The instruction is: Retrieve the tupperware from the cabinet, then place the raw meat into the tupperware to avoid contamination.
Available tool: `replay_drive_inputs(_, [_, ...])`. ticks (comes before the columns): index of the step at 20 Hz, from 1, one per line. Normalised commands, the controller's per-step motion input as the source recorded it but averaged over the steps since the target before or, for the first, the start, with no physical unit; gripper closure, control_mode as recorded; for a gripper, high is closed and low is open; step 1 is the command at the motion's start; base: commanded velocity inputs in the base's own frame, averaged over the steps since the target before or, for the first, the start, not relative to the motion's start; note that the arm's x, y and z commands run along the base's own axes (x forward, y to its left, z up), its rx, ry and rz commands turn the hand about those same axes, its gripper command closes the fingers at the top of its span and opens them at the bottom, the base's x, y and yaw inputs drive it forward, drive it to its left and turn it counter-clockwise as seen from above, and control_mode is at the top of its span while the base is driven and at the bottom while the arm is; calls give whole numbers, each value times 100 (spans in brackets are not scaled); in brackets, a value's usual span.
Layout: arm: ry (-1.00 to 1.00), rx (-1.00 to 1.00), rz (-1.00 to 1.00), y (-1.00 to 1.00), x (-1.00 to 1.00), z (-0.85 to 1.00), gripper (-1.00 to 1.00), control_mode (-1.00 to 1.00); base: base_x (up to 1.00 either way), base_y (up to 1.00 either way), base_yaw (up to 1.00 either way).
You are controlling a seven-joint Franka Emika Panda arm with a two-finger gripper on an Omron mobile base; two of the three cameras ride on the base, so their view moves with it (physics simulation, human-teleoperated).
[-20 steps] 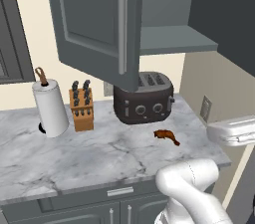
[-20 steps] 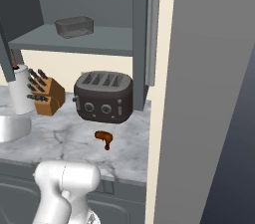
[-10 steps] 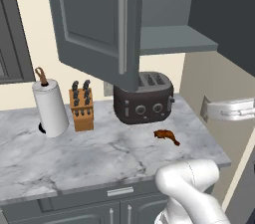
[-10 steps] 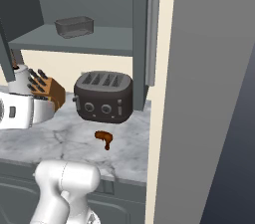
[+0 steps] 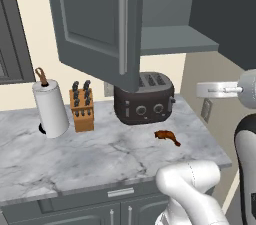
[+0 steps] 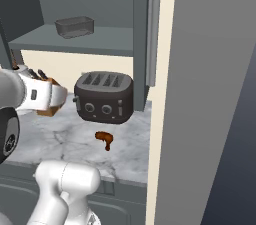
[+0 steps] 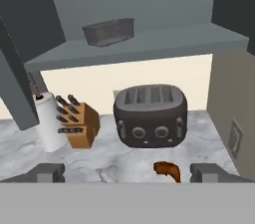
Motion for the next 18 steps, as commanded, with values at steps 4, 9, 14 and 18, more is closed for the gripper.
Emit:
replay_drive_inputs(4, [-9, 10, 6, 11, 21, 3, -100, -100, 0, 0, 0])
replay_drive_inputs(9, [-13, 10, 10, 16, 16, 1, -100, -100, 0, 0, 0])
replay_drive_inputs(14, [-6, 12, 10, 22, 37, 10, -100, -100, 0, 0, 0])
replay_drive_inputs(18, [0, 12, 8, 15, 57, 11, -100, -100, 0, 0, 0])
